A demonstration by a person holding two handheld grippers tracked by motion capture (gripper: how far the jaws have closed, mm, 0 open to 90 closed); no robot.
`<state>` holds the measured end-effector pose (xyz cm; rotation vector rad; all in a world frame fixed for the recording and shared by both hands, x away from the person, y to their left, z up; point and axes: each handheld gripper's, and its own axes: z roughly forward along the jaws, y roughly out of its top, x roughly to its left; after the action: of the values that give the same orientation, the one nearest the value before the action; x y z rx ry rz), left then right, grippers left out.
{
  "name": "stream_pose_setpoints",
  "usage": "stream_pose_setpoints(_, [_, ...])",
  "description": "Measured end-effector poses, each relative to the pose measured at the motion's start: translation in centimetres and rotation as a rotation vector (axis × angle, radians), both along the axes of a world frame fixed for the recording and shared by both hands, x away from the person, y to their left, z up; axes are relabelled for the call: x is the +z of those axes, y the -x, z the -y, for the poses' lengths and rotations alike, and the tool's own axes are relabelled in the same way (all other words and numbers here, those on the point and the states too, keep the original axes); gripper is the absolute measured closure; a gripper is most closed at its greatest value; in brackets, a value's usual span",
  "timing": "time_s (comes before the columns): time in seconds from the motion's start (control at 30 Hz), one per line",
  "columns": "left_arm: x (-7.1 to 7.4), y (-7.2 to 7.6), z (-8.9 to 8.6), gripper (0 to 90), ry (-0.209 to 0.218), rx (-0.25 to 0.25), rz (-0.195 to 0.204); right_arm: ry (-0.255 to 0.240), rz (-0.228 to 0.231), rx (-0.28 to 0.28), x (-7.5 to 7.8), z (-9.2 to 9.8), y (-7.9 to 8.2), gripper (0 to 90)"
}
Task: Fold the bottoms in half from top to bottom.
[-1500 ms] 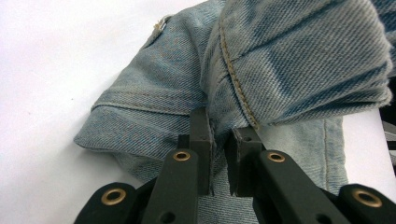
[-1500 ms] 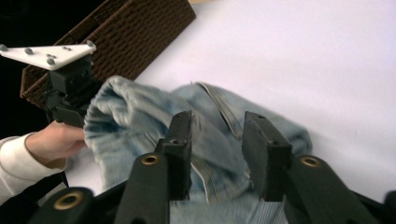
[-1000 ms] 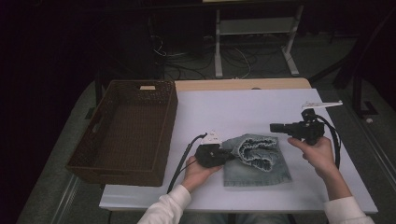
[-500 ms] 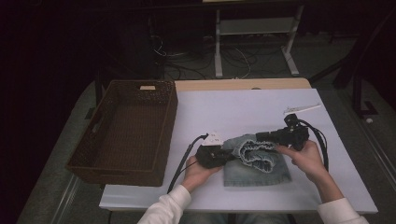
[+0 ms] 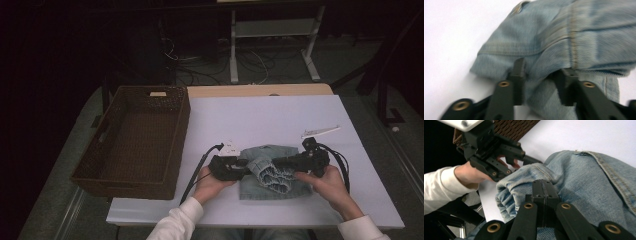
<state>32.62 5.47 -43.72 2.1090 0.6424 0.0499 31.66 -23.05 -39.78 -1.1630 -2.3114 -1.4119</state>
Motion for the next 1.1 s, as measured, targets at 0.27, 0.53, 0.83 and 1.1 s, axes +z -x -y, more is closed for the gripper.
stream_pose_setpoints(0.27, [0.4, 0.0, -1.6, 49.0, -0.004, 0.012, -0.084, 0.003, 0.006, 0.014, -0.3, -0.2, 0.4, 89.1])
stream_pose_setpoints(0.53, [1.0, -0.4, -3.4, 44.7, 0.119, 0.065, -0.176, 0.017, 0.005, 0.034, -0.9, -0.6, 1.0, 88.9])
stream_pose_setpoints(0.83, [1.2, -0.6, -3.8, 39.4, 0.159, 0.077, -0.186, 0.071, -0.044, 0.067, -2.9, -1.0, 1.8, 89.3])
stream_pose_setpoints(1.1, [1.1, -0.6, -3.6, 37.3, 0.173, 0.071, -0.185, 0.089, -0.035, 0.074, -3.6, -1.2, 2.2, 89.3])
